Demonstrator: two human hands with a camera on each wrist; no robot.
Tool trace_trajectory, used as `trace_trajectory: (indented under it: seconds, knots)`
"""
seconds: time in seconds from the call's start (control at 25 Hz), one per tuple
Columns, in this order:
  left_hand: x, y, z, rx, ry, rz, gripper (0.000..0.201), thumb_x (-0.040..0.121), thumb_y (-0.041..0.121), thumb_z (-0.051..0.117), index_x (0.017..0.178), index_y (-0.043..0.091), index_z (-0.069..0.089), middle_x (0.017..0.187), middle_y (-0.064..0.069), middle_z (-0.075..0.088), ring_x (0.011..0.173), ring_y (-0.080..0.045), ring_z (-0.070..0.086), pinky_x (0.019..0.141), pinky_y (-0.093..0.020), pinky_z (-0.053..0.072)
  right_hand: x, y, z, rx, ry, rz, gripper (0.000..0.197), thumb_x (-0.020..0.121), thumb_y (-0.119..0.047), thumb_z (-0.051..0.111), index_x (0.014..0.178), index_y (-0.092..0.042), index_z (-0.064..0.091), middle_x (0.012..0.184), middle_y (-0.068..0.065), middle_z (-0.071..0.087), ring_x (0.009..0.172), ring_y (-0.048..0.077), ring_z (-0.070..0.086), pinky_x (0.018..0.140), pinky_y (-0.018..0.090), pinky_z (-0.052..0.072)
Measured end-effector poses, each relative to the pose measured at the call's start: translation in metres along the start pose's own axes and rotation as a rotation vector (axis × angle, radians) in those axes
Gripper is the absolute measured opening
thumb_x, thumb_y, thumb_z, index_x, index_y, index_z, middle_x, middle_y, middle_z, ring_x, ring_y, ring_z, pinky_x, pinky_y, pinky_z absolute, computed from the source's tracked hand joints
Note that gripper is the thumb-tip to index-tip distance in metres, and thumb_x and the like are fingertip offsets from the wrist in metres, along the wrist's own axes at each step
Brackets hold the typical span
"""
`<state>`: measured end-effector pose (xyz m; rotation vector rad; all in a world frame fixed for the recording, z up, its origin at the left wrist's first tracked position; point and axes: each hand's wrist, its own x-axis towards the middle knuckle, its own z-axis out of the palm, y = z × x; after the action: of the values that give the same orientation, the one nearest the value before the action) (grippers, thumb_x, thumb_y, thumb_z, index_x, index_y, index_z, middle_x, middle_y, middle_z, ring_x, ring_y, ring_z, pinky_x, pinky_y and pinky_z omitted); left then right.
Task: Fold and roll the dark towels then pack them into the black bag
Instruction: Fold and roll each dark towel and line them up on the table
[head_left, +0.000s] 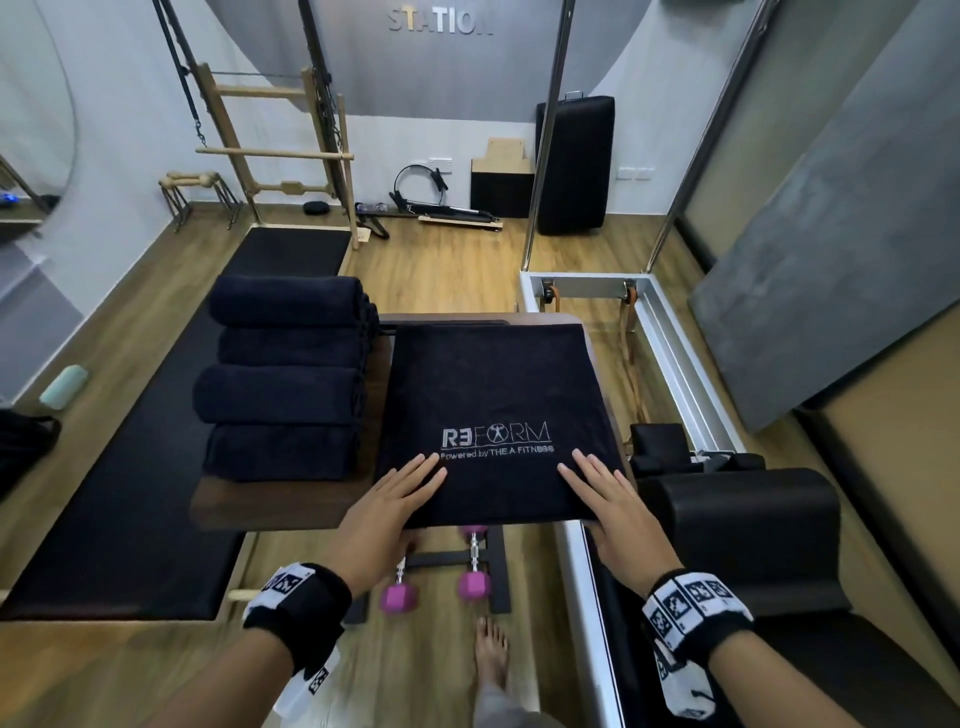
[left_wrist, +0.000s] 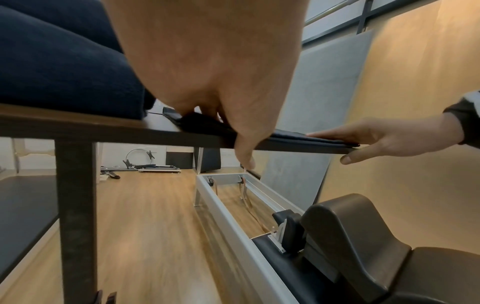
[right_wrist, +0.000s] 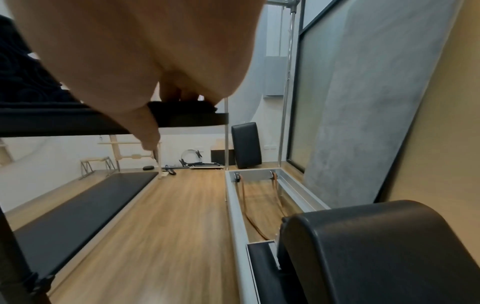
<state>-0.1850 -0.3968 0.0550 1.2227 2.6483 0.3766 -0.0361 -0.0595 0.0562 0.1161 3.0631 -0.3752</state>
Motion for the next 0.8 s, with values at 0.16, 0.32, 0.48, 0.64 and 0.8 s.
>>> trace_trajectory:
  seconds: [0.16,0.32,0.48,0.64,0.8]
  knots:
    - [-0.021,0.004,-0.005,-0.166,0.045,-0.025,0.093,0.085,-0.023,0.051,0.160,0.031,0.039,0.170,0.022,0.016,0.159,0.003,0.007,0.127,-0.013,0.006,-0.019,-0.001,-0.002,0.141,0.044,-0.024,0.089,0.089,0.020,0.049,0.160,-0.031,0.035,0.169,-0.016,0.018,0.158,0.005,0.012,0.129,0.026,0.009]
    - [-0.027,0.011,-0.029,-0.199,0.134,-0.132,0.066,0.090,-0.011,0.053,0.140,0.029,0.067,0.151,0.015,0.058,0.142,-0.007,0.052,0.108,-0.027,0.048,-0.032,-0.005,-0.019,0.301,0.201,0.013,0.045,0.097,0.009,0.058,0.131,-0.018,0.071,0.141,-0.009,0.063,0.133,0.014,0.060,0.113,0.032,0.047]
    - [-0.013,0.018,-0.053,-0.340,0.237,-0.189,0.028,0.103,0.012,0.064,0.120,0.030,0.077,0.111,0.015,0.078,0.107,-0.006,0.072,0.088,-0.030,0.057,-0.020,-0.002,-0.044,0.490,0.210,0.088,0.028,0.098,0.000,0.065,0.113,-0.021,0.075,0.109,-0.009,0.077,0.107,0.006,0.070,0.098,0.033,0.057]
    - [0.024,0.012,-0.080,-0.610,0.499,-0.262,0.009,0.097,0.021,0.077,0.099,0.030,0.079,0.094,0.022,0.076,0.094,0.005,0.070,0.082,-0.017,0.053,0.025,0.017,-0.079,0.756,0.313,0.175,0.016,0.087,-0.006,0.082,0.092,-0.020,0.077,0.092,-0.007,0.079,0.094,0.005,0.075,0.091,0.037,0.060]
    - [0.083,0.006,-0.103,-0.563,0.691,-0.351,0.008,0.099,0.014,0.071,0.104,0.016,0.078,0.094,0.012,0.074,0.087,0.002,0.065,0.082,-0.023,0.050,0.095,0.033,-0.113,0.888,0.429,0.210,0.010,0.082,-0.013,0.087,0.086,-0.019,0.080,0.084,-0.003,0.079,0.084,0.013,0.076,0.080,0.033,0.059]
